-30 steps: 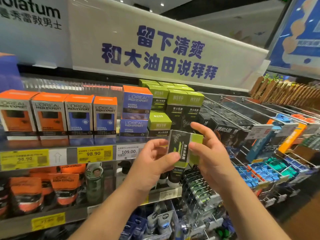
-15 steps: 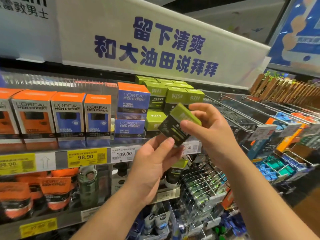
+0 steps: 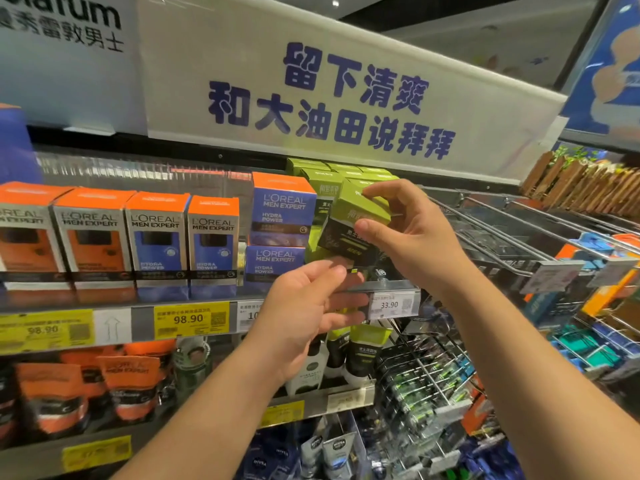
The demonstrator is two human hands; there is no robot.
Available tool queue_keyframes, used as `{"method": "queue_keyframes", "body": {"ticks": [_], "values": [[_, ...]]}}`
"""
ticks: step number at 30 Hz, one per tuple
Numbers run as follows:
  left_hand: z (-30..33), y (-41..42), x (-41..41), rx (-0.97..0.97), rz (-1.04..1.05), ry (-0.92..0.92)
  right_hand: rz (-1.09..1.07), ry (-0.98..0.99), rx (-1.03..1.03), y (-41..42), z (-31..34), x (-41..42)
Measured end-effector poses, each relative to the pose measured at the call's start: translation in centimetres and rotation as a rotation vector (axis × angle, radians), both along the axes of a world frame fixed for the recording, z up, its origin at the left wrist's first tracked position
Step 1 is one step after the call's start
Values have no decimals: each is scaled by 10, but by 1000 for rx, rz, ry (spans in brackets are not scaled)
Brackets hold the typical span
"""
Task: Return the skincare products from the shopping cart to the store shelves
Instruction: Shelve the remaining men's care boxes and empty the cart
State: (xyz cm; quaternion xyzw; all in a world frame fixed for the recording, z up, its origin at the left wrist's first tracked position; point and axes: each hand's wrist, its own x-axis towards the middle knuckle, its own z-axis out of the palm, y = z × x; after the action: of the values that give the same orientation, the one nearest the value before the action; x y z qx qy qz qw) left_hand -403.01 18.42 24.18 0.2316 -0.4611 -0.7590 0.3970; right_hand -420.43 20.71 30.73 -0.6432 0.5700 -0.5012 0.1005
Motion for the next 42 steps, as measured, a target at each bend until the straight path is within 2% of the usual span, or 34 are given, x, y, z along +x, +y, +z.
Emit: {"method": "queue_keyframes", "body": {"ticks": [11, 17, 23, 32, 38, 42], "values": [[-3, -2, 0, 61, 65, -112, -44, 186, -57, -11, -8, 10], [0, 0, 0, 49, 103, -123, 33, 9, 21, -2, -30, 12], [3, 1, -3, 85, 127, -149, -27, -5, 15, -3, -38, 14], [9, 1, -7, 219, 62, -111, -102, -15, 58, -4, -32, 17], [7, -1, -6, 231, 35, -88, -144, -9, 52, -2, -34, 18], [-2, -2, -7, 186, -25, -42, -196, -139, -45, 10, -47, 18]]}}
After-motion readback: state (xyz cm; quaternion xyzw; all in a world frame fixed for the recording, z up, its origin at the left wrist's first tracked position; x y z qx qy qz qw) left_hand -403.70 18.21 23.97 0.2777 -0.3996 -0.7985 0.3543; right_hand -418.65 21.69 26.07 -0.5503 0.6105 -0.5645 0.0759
